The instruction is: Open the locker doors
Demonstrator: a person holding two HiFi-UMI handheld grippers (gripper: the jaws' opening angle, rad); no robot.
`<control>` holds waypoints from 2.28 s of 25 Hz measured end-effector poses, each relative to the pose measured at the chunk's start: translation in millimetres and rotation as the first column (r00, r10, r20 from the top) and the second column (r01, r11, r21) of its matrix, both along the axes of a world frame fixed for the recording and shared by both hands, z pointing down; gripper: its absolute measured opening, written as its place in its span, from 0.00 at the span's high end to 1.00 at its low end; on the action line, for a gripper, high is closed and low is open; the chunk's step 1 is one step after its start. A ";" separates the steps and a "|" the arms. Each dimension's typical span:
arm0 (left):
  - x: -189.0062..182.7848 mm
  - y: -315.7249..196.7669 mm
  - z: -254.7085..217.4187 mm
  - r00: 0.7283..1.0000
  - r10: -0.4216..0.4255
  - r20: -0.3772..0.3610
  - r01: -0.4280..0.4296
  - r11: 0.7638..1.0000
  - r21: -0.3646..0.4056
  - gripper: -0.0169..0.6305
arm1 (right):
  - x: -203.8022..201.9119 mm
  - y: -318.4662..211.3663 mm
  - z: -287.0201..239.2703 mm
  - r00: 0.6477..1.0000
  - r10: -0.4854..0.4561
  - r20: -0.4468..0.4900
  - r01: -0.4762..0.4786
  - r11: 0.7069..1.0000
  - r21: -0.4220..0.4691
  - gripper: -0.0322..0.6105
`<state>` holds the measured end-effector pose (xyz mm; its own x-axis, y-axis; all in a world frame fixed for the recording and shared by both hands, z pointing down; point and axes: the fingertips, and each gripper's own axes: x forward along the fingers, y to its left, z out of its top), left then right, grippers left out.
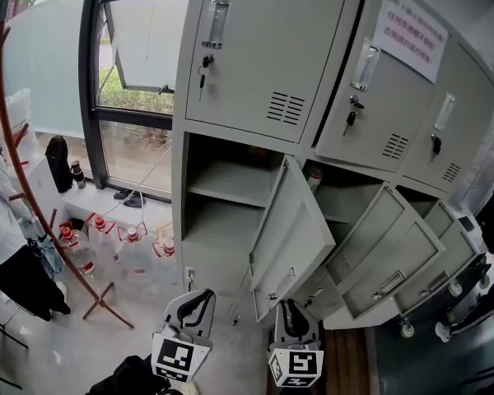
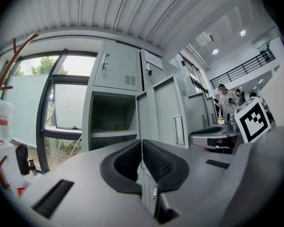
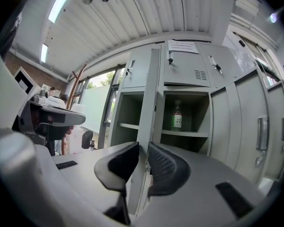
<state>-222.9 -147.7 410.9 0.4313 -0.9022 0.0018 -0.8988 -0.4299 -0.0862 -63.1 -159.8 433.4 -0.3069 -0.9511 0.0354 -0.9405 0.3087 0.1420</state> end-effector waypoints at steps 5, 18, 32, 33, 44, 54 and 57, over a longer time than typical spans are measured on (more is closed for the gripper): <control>0.5 17.3 0.1 1.000 -0.022 0.007 0.022 1.000 -0.002 0.93 | 6.3 -0.1 0.3 1.000 -0.014 -0.017 0.014 1.000 0.003 0.83; 23.3 76.0 -6.2 0.998 -0.041 0.036 0.041 0.999 0.017 0.93 | 43.3 70.6 -12.0 1.000 0.011 0.017 -0.012 0.999 0.043 0.89; 91.4 154.7 13.8 0.999 0.014 0.035 -0.014 1.000 0.010 0.93 | 104.1 171.6 16.9 0.998 0.055 0.032 -0.056 0.998 0.031 0.92; 95.3 158.7 14.5 0.999 0.018 0.033 -0.019 1.000 0.020 0.93 | 107.4 176.8 19.9 0.998 0.060 0.032 -0.061 0.998 0.027 0.92; 107.6 179.3 10.2 0.999 0.017 0.050 -0.018 1.000 0.017 0.93 | 117.5 197.4 17.3 0.998 0.055 0.037 -0.057 0.998 0.039 0.92; 109.7 182.0 9.4 0.999 0.013 0.042 -0.015 0.999 0.038 0.93 | 119.7 200.4 16.4 0.998 0.054 0.035 -0.055 0.998 0.043 0.92; 111.2 182.9 9.5 0.998 0.014 0.053 -0.015 1.000 0.019 0.93 | 120.6 200.4 16.5 0.998 0.053 0.035 -0.055 0.997 0.045 0.92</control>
